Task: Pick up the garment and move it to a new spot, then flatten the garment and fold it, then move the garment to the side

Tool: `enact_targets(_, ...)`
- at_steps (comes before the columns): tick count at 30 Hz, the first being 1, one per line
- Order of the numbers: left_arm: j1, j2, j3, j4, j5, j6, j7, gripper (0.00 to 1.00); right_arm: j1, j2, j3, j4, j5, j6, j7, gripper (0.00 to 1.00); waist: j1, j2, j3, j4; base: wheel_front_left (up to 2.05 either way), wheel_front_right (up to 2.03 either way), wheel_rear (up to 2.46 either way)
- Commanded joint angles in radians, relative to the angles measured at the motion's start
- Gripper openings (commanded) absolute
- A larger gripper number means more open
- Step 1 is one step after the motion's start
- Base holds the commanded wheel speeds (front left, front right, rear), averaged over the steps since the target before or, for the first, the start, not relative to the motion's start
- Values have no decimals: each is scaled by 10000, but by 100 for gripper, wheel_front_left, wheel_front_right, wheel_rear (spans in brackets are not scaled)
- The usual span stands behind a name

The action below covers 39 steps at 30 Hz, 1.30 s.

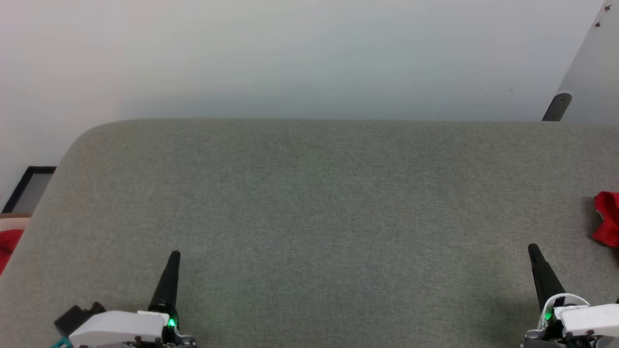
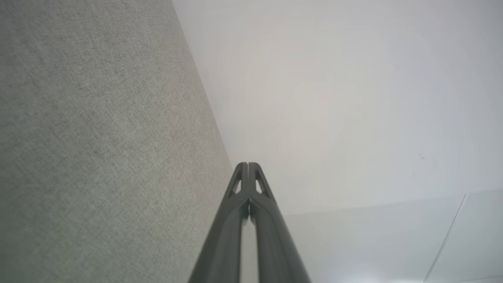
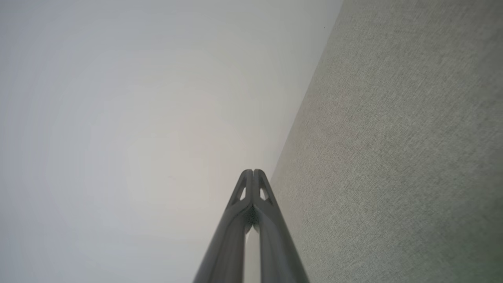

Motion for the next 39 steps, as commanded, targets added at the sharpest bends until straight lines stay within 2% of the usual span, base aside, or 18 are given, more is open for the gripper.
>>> enact_targets(1, -166, -11, 41, -29, -215, -44, 33, 0, -225, 17, 22, 5, 170, 5, 49, 0, -1, 0, 3, -3, 0, 0, 0)
enact_targets(29, -503, -215, 240, 167, -2058, -113, 559, 0, -628, 194, 47, 508, 2006, 4, 258, 0, -1, 0, 81, -67, 0, 0, 0)
enact_targets(39, -523, -218, 245, 173, -2107, -120, 587, 0, -593, 199, 47, 520, 2078, 4, 253, 0, -1, 0, 86, -71, 0, 0, 0)
